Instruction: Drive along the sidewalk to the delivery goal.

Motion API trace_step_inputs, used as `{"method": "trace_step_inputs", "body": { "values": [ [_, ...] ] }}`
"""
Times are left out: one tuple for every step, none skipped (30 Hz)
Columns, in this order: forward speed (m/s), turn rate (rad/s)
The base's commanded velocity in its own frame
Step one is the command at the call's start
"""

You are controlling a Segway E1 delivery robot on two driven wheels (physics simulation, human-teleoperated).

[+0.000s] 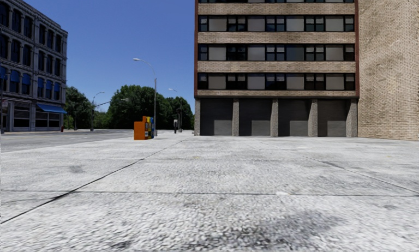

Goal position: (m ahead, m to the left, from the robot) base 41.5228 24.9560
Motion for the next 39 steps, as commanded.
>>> {"method": "trace_step_inputs", "body": {
  "values": [
    [2.0, 0.0],
    [2.0, 0.0],
    [2.0, 0.0],
    [2.0, 0.0],
    [2.0, 0.0],
    [2.0, 0.0],
    [2.0, 0.0],
    [2.0, 0.0],
    [2.0, 0.0],
    [2.0, 0.0],
    [2.0, 0.0],
    [2.0, 0.0],
    [2.0, 0.0],
    [2.0, 0.0],
    [2.0, 0.0],
    [2.0, 0.0],
    [2.0, 0.0],
    [2.0, 0.0],
    [2.0, 0.0],
    [2.0, 0.0],
    [2.0, 0.0],
    [2.0, 0.0],
    [2.0, 0.0],
    [2.0, 0.0],
    [2.0, 0.0],
    [2.0, 0.0],
    [2.0, 0.0],
    [2.0, 0.0],
    [2.0, 0.0],
    [2.0, 0.0],
    [2.0, 0.0],
    [2.0, 0.0],
    [2.0, 0.0],
    [2.0, 0.0],
    [2.0, 0.0],
    [2.0, 0.0],
    [2.0, 0.0],
    [2.0, 0.0],
    [2.0, 0.0]
  ]
}}
